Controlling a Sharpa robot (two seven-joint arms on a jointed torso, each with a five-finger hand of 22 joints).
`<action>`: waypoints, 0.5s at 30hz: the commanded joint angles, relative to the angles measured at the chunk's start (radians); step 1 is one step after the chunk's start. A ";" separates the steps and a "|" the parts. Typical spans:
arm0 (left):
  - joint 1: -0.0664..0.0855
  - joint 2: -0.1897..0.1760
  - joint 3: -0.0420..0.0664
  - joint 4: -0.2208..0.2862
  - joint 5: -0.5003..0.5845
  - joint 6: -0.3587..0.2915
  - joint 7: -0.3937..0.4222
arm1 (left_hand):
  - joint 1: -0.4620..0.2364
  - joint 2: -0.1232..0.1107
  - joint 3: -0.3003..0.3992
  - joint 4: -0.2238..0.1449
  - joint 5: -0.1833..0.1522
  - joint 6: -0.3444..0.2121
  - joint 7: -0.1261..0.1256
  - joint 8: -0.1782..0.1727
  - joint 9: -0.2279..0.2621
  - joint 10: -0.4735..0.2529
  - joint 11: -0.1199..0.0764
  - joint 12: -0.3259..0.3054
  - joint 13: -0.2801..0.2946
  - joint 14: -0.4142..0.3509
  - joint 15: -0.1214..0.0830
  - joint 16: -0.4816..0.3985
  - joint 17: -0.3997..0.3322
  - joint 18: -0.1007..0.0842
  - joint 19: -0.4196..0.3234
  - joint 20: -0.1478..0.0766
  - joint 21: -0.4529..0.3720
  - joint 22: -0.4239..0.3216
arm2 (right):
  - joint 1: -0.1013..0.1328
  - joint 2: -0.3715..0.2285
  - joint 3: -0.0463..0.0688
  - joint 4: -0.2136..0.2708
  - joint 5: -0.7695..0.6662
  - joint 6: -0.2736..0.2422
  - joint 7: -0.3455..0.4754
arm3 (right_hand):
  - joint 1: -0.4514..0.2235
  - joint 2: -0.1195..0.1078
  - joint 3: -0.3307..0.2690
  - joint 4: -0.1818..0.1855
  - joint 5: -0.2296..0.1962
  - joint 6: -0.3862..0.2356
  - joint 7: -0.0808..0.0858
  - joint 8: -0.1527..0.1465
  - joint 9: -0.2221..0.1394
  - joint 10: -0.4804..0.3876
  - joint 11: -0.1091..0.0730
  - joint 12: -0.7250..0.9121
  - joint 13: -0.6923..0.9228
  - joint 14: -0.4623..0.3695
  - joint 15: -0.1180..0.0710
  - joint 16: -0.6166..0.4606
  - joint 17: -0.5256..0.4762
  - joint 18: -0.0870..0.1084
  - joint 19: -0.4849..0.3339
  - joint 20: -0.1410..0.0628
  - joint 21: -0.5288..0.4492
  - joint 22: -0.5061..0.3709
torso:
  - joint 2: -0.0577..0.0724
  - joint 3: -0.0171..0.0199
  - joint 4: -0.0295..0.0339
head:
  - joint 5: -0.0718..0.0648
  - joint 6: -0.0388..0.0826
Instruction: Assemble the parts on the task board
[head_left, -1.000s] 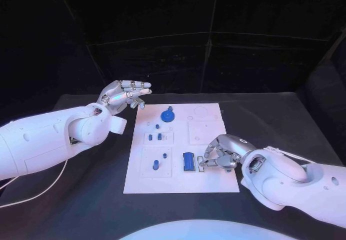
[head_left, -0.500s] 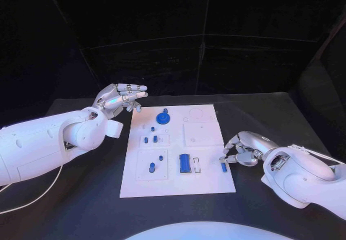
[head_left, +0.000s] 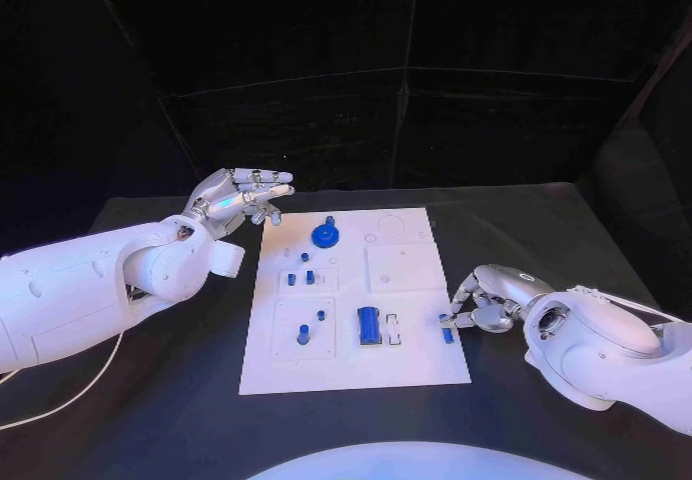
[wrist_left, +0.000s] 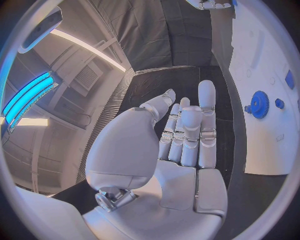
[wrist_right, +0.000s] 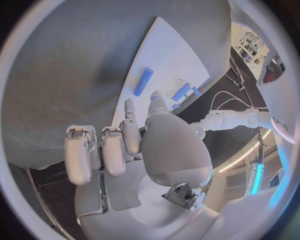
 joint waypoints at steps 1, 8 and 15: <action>0.001 0.001 0.000 0.000 0.003 0.012 0.006 | 0.001 0.008 -0.006 0.002 -0.002 -0.006 -0.003 0.007 -0.001 -0.009 0.000 0.003 -0.001 -0.007 -0.003 -0.004 -0.001 0.014 -0.004 0.002 -0.005 -0.001 | 0.000 0.005 0.000 0.001 -0.018 0.053 -0.019 | -0.008 -0.001 -0.004 0.002 -0.006 0.010 -0.002 0.006 0.003 -0.002 -0.007 0.005 0.010 0.079 -0.003 -0.006 0.145 -0.015 0.104 0.000 0.003 0.264 | 0.000 -0.0010 0.0008 | -0.001 -0.001; 0.001 0.002 -0.002 -0.004 0.003 0.013 0.005 | 0.001 0.008 -0.006 0.002 -0.002 -0.006 -0.003 0.007 -0.001 -0.009 0.000 0.003 -0.001 -0.007 -0.003 -0.004 -0.001 0.014 -0.004 0.002 -0.005 -0.001 | -0.001 0.016 0.000 -0.003 -0.020 0.072 -0.021 | 0.009 0.002 -0.002 -0.001 -0.002 0.028 -0.009 0.017 0.012 0.000 -0.014 0.007 0.012 0.079 -0.008 -0.006 0.146 -0.015 0.104 -0.005 0.003 0.264 | 0.001 -0.0003 -0.0002 | 0.000 -0.004; 0.000 0.002 -0.002 -0.005 0.003 0.014 0.005 | 0.001 0.008 -0.006 0.002 -0.002 -0.006 -0.003 0.007 -0.001 -0.009 0.000 0.003 -0.001 -0.007 -0.003 -0.004 -0.001 0.014 -0.004 0.002 -0.005 -0.001 | -0.002 0.026 0.000 -0.012 -0.032 0.093 -0.022 | 0.048 0.012 0.007 -0.020 0.007 0.034 -0.014 0.022 0.021 0.001 -0.019 0.007 0.013 0.080 -0.013 -0.006 0.147 -0.015 0.104 -0.010 0.003 0.264 | 0.000 -0.0013 0.0002 | -0.002 -0.004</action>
